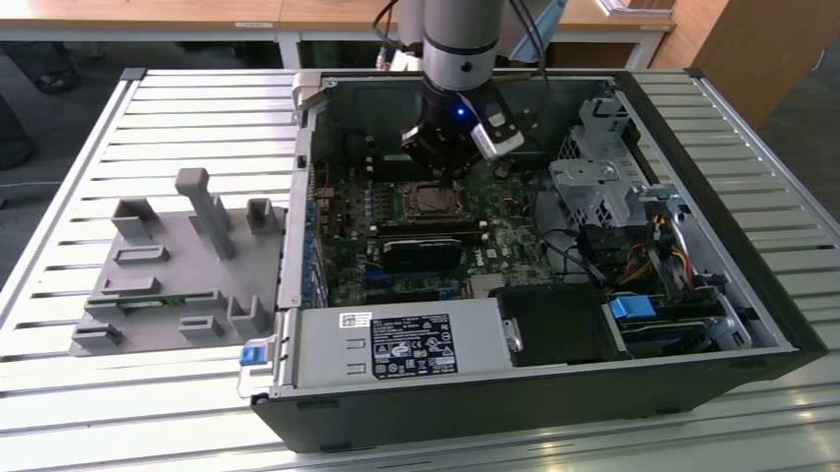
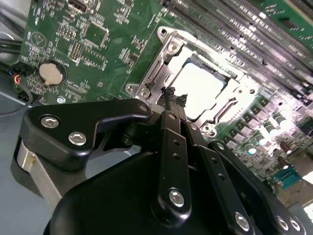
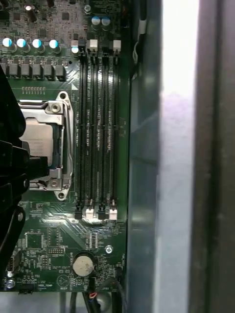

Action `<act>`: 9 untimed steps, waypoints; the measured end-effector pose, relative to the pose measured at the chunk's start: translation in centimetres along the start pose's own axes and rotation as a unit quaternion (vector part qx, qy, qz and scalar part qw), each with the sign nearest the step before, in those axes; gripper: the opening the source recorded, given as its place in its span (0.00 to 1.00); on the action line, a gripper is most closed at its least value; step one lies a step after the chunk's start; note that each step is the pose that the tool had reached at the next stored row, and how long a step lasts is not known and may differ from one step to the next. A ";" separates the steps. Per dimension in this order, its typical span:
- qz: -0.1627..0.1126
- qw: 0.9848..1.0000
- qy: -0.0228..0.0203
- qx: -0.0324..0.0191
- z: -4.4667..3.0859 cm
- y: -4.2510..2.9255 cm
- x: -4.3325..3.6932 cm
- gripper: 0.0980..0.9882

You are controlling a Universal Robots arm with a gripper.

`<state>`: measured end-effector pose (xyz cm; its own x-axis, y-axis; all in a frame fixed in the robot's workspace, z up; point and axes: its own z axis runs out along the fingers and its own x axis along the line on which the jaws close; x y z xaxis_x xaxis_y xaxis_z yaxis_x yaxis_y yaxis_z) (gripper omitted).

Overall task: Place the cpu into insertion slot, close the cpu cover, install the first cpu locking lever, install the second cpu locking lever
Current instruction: 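Install the second cpu locking lever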

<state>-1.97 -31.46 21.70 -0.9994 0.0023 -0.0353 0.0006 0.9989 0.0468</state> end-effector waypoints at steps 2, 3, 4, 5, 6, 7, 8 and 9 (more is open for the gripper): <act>0.000 1.000 0.000 0.000 -0.01 -0.30 0.00 0.01; 0.000 1.000 0.000 0.000 -0.02 -0.53 0.00 0.01; 0.000 1.000 0.000 0.000 -0.03 -0.60 0.00 0.01; 0.000 1.000 0.000 0.000 -0.03 -0.66 0.00 0.01; 0.000 1.000 0.000 0.000 -0.03 -0.73 0.00 0.01; 0.000 1.000 0.000 0.000 -0.05 -0.79 0.00 0.01; 0.000 1.000 0.000 0.000 -0.12 -0.81 0.00 0.01; 0.000 1.000 0.000 0.000 -0.21 -0.81 0.00 0.01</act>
<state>-1.97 -32.28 21.87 -0.9994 0.0019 -0.0353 0.0003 0.9989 0.0469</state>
